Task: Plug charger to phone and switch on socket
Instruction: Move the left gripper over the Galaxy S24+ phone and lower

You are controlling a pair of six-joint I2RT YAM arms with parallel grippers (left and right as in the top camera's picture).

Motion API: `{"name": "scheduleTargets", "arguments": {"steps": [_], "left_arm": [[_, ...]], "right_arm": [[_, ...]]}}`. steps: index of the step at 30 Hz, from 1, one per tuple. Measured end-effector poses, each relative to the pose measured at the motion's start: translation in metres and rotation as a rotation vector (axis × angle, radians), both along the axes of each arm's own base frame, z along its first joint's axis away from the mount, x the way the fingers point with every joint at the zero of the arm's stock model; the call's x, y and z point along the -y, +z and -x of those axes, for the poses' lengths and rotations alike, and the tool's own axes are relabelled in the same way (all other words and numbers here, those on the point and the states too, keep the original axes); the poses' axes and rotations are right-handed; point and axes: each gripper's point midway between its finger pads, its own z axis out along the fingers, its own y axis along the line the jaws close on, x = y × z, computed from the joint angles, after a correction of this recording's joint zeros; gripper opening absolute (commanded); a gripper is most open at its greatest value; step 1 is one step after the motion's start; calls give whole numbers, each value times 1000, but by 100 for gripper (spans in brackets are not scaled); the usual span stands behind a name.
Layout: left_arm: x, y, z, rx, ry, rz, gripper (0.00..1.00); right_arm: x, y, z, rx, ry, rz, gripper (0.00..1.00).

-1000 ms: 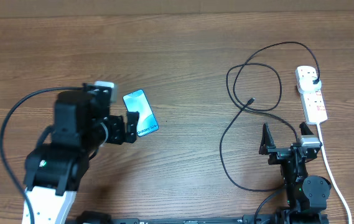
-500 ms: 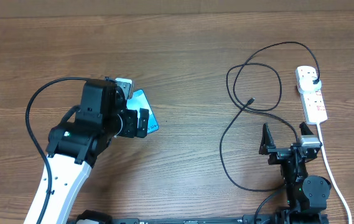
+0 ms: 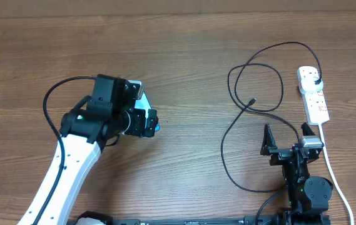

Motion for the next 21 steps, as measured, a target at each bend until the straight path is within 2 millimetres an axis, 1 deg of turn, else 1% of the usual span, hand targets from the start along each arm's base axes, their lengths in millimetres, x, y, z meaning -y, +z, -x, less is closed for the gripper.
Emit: {"name": "scheduleTargets", "arguments": {"steps": [4,8,13,21], "left_arm": [[0,-15,-3,-64,60,4,100],[-11,-32,-8,-130,204,-24,100],[-20,-49,-19,-163,350,-47,100],[-21,-79,-33,-212,443,-62,100]], "right_arm": [[0,0,0,0,0,0,100],[0,0,0,0,0,0,100],[0,0,0,0,0,0,100],[0,0,0,0,0,0,100]]}}
